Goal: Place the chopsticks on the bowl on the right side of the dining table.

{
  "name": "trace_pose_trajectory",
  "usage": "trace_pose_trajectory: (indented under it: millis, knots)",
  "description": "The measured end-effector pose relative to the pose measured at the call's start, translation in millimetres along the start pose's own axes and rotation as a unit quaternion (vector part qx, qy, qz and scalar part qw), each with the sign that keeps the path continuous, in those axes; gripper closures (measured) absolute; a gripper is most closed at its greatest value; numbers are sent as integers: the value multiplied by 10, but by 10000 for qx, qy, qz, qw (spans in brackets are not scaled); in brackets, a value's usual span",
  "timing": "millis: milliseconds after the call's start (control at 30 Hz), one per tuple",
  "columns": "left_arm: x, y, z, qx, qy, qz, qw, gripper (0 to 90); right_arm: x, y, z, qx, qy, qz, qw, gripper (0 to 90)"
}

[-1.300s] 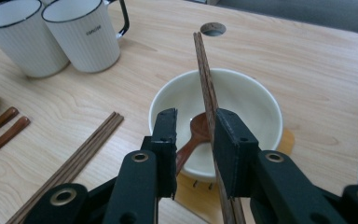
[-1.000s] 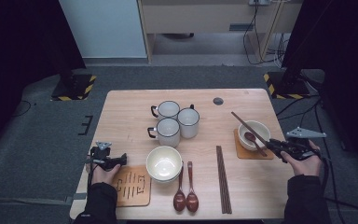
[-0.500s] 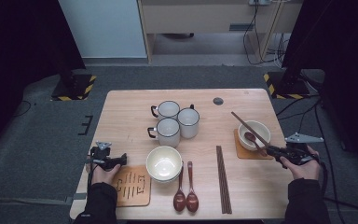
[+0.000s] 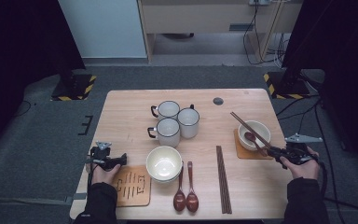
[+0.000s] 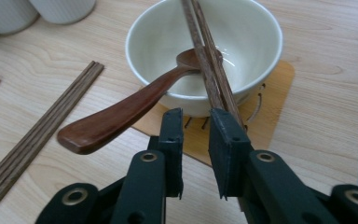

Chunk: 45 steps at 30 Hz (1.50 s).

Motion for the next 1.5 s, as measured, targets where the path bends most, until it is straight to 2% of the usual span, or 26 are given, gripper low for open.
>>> trace_pose_trajectory:
  millis: [300, 1033, 1500]
  knots:
    - [0, 0, 0, -1, 0, 1, 10000, 0, -16, 73, -26, -151, -28, -95, 9998, 726]
    - [0, 0, 0, -2, -1, 0, 10000, 0, -34, 203, -33, -339, 68, -318, 9989, 670]
    - [0, 0, 0, 0, 0, -1, 10000, 0, -40, 251, -43, -315, 86, -361, 9988, 641]
Point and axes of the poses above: each handheld gripper's, and its own axes: x roughly backward along the jaws, z roughly out of its top, y roughly to its right, the point moved 4 cm from there along -x, roughly forward along the jaws, and after that the axes turned 1 degree about x, right-handed, at the moved point
